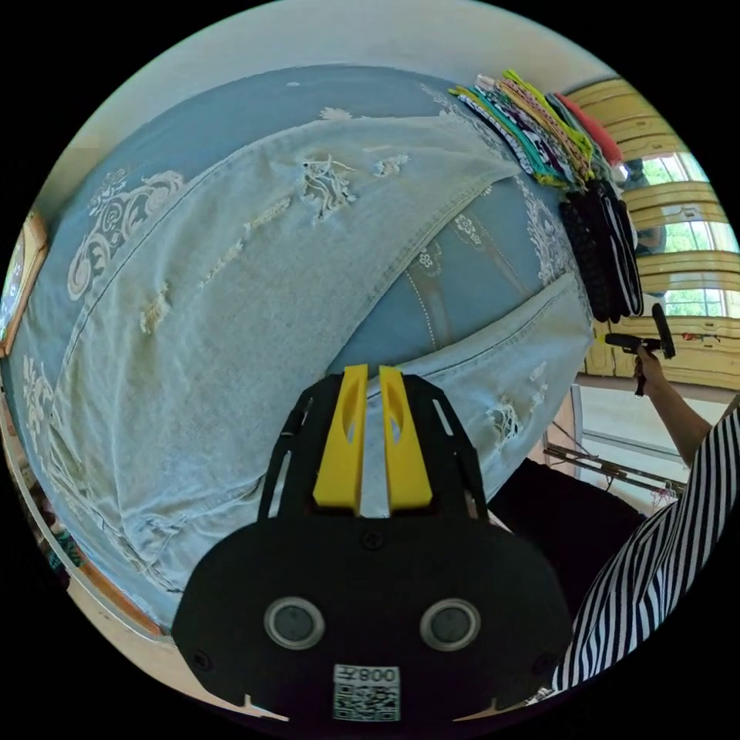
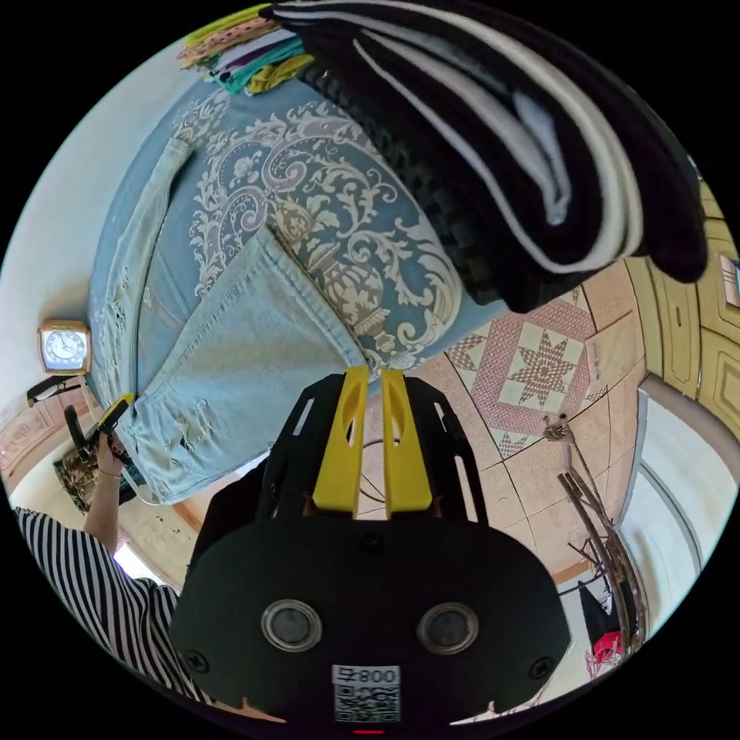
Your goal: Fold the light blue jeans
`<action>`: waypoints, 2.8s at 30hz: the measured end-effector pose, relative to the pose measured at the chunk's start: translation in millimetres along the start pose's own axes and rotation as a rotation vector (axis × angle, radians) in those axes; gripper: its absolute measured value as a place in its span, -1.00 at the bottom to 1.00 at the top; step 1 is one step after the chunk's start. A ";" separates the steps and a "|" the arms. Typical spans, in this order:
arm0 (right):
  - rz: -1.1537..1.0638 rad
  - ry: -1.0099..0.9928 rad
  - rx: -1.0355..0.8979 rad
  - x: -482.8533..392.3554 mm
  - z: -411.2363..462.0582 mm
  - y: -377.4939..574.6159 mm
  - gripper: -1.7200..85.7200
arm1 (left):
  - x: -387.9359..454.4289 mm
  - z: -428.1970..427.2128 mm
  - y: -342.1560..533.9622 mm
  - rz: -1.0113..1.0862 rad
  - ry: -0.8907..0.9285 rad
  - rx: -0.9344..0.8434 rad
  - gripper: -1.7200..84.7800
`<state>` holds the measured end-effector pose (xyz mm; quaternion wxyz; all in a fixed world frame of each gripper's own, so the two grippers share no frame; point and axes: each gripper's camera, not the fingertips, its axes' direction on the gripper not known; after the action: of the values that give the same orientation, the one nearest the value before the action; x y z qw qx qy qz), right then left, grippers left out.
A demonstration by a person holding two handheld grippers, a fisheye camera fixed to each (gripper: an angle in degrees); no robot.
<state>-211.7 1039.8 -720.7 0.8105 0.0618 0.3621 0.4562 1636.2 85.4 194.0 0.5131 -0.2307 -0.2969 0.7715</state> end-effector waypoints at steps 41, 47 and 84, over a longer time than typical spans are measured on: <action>-1.537 0.238 -0.099 -712.0 160.3 -222.0 -0.72 | -258.3 -114.7 -92.1 0.040 -0.308 -0.233 -0.72; -1.569 0.245 -0.160 -750.2 192.1 -226.7 -0.72 | -256.2 -122.2 -83.3 0.065 -0.311 -0.264 -0.73; -1.470 0.092 -0.031 -682.4 276.7 -53.9 -0.92 | -83.5 -229.5 198.0 0.002 -0.459 0.078 -0.93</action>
<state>-215.6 537.4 -179.8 0.8919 -0.2275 0.3371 -0.1977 1688.9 -0.2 -103.9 0.4398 -0.0297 -0.3755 0.8153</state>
